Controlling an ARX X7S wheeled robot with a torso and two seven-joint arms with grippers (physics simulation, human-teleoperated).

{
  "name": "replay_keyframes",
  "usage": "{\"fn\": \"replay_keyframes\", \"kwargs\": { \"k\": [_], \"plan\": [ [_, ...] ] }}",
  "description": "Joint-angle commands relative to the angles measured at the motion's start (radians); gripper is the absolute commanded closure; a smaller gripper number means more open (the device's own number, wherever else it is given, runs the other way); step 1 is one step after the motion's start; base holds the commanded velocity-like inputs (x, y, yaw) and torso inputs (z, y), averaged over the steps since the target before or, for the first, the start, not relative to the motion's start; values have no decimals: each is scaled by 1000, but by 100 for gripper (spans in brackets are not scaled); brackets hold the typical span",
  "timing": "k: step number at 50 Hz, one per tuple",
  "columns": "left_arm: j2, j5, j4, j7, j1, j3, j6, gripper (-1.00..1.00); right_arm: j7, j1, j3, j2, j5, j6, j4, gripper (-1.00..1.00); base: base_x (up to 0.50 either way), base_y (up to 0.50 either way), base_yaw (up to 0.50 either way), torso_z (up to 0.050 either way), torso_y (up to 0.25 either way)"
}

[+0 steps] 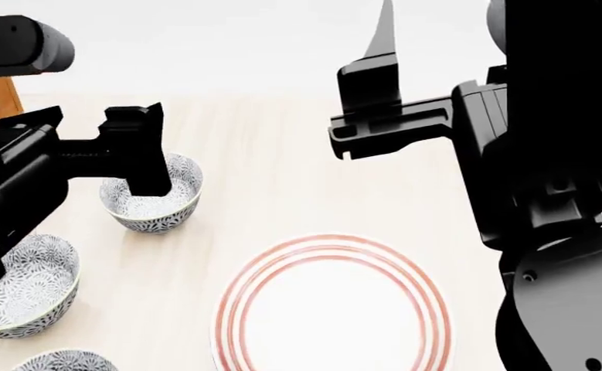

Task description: Put the bowl at the front on the plate.

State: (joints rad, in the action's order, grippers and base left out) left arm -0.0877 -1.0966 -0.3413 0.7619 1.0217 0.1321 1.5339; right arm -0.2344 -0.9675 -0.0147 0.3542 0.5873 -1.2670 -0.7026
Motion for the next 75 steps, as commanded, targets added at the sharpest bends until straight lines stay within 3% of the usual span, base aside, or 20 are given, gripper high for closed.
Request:
{"fn": "replay_keyframes", "kwargs": {
  "k": [1, 14, 37, 43, 45, 75],
  "plan": [
    [-33, -122, 52, 102, -29, -41, 0, -100, -3, 9, 2, 5, 4, 10, -3, -100, 0, 0, 0, 0, 0],
    [-66, -155, 71, 141, -89, -101, -14, -100, -12, 19, 7, 9, 12, 10, -16, -100, 0, 0, 0, 0, 0],
    [-139, -101, 63, 85, -231, -228, -115, -100, -20, 32, 3, 18, 20, 19, -17, -100, 0, 0, 0, 0, 0],
    [-133, -151, 75, 140, -226, -213, -77, -100, -23, 33, 3, 20, 22, 20, -17, -100, 0, 0, 0, 0, 0],
    [-152, -115, 65, 99, -264, -240, -118, -100, -24, 34, 4, 21, 23, 21, -18, -100, 0, 0, 0, 0, 0],
    [-202, -169, 76, 140, -377, -291, -114, -100, -29, 18, -13, 33, 32, 32, -8, -100, 0, 0, 0, 0, 0]
  ]
}}
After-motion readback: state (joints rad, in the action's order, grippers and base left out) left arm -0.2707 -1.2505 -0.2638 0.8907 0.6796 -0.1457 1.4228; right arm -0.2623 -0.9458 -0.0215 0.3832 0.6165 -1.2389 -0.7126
